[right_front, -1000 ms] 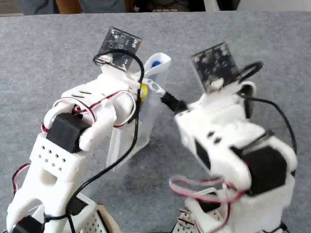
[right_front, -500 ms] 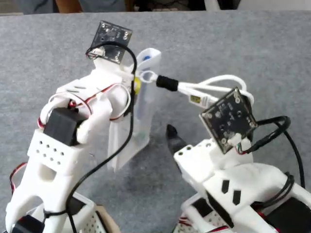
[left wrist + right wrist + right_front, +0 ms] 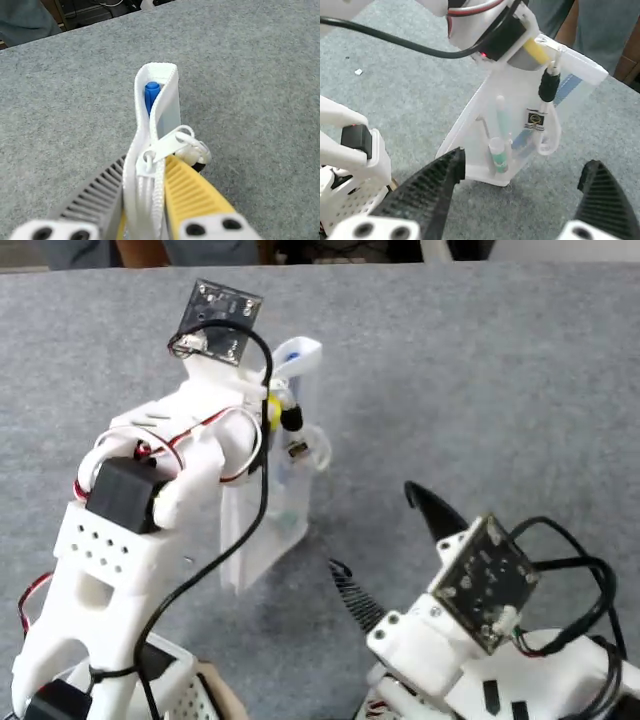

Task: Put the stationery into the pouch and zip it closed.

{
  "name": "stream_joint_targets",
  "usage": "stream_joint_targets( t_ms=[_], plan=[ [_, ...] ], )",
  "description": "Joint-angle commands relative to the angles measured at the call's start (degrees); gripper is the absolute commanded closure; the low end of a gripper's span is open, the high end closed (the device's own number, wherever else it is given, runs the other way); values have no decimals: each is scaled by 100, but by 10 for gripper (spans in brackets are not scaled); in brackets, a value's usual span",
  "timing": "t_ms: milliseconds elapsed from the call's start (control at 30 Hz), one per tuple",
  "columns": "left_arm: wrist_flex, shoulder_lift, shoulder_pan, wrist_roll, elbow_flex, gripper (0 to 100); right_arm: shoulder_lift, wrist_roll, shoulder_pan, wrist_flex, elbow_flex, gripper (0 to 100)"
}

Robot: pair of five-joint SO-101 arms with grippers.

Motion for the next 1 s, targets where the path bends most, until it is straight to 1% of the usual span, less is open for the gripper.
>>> stream_joint_targets(
  t_ms=[0,133,267,367,500,600,667,767,967],
  plan=[
    [9,0,-13,18,4,973,-31,-26,-53,26,13,623],
    [18,-9,4,18,4,973,31,44,-44,-149,75,623],
    [167,-53,66,26,4,973,312,466,0,-571,365,625],
    [343,-62,207,26,4,973,585,580,316,-1020,444,626],
    [580,-62,242,26,-48,973,848,536,949,-1653,453,626],
    [730,-229,242,26,-48,973,866,527,1248,-1943,426,626],
    [800,-475,242,114,-40,973,778,299,1433,-1996,374,627],
    [826,-818,233,589,-57,973,708,-88,1670,-1996,347,627],
    [1046,-976,224,1055,-233,973,778,-747,1837,-2031,479,627]
  ],
)
